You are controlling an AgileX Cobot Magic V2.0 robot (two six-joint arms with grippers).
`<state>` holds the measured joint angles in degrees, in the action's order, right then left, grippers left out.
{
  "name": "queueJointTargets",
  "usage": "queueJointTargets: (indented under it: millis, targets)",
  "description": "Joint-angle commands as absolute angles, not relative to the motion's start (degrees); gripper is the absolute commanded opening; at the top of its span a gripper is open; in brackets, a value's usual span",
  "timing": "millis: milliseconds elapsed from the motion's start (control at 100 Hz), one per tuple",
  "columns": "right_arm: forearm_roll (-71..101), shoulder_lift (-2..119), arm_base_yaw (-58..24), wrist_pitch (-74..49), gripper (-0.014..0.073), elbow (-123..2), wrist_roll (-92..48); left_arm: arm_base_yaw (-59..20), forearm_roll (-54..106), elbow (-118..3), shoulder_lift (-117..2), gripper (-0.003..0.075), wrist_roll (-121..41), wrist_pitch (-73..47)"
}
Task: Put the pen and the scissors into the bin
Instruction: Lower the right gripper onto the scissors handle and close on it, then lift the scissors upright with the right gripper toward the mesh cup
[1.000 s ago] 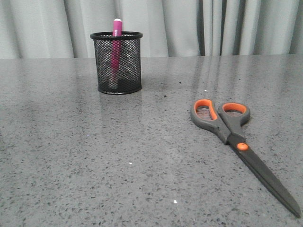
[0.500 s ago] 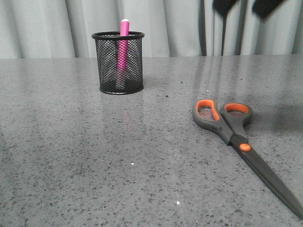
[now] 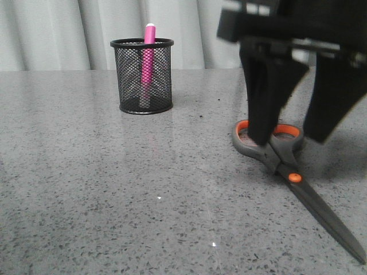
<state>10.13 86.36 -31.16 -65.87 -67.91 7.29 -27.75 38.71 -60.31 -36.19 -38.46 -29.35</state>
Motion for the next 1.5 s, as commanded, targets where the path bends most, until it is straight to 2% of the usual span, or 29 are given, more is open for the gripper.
queueJointTargets:
  millis: [0,480,550,620,760,970,1060,1190,1490]
  targets:
    - [10.7,85.5,-31.3,-64.7,0.0434,-67.4,7.2,-28.0,40.4,-61.7,-36.2,0.0389,-37.1,-26.2]
    - [11.0,90.2,-31.3,-59.2,0.0419,-66.3,7.2,-28.0,41.7,-61.6,-36.2,0.0388,-36.7,-26.2]
    - [10.7,90.7,-31.3,-58.9,0.0348,-66.6,7.2,-28.0,41.7,-61.6,-36.2,0.0388,-36.7,-26.3]
    - [10.4,90.9,-31.3,-58.5,0.0228,-66.6,7.2,-28.0,41.9,-61.6,-36.2,0.0388,-36.7,-26.4]
    - [9.8,90.9,-31.3,-57.3,-0.0077,-66.7,7.2,-28.0,42.2,-61.6,-36.2,0.0388,-36.7,-26.7]
    - [9.2,87.7,-31.6,-55.1,-0.0055,-72.1,7.2,-28.0,42.2,-61.6,-36.2,0.0388,-36.7,-26.9]
    - [9.2,84.1,-32.1,-48.2,-0.0055,-76.4,7.2,-28.0,42.2,-61.6,-36.2,0.0388,-36.7,-27.1]
    - [9.2,80.8,-32.7,-29.5,-0.0055,-80.1,7.2,-28.0,42.2,-61.6,-36.2,0.0388,-36.7,-27.5]
    - [5.5,87.7,-32.7,8.2,-0.0057,-79.8,7.1,-28.0,42.2,-61.6,-36.2,0.0388,-36.7,-27.9]
